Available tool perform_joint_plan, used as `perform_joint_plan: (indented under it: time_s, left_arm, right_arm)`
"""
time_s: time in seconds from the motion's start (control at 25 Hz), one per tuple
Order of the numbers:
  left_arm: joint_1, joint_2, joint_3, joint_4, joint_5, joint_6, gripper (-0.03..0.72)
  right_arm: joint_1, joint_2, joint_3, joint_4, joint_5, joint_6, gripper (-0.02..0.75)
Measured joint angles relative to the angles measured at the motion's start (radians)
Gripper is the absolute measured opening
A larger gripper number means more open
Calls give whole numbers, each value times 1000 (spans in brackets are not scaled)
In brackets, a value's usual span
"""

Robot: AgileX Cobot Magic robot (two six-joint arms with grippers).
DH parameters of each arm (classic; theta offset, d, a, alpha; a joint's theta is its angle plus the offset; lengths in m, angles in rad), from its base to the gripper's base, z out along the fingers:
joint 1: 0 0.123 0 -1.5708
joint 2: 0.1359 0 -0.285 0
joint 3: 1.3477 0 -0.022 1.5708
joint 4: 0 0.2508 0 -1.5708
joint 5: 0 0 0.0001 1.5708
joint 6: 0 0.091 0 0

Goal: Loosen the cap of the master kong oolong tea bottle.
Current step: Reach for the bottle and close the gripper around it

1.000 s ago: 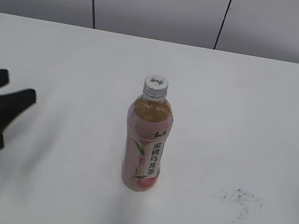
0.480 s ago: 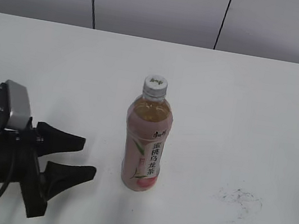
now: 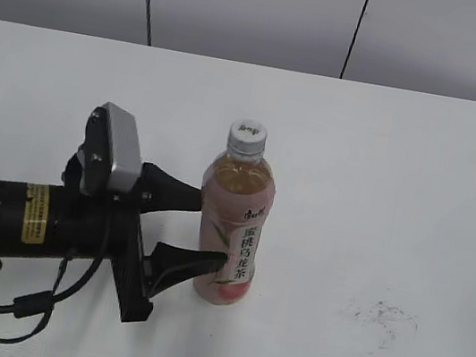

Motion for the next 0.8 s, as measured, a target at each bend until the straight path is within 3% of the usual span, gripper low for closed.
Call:
perform_joint_plan:
  time_s: [0.56, 0.72, 0.8]
  left_arm:
    - [-45, 103, -143, 9, -31, -56, 488]
    - [-68, 111, -154, -44, -36, -70, 383]
    - [-69, 116, -154, -60, -50, -72, 386]
  right_arm:
    - [0, 0, 0, 0, 0, 2, 572]
    - [0, 0, 0, 0, 0, 3, 572]
    - [0, 0, 0, 0, 0, 4, 572]
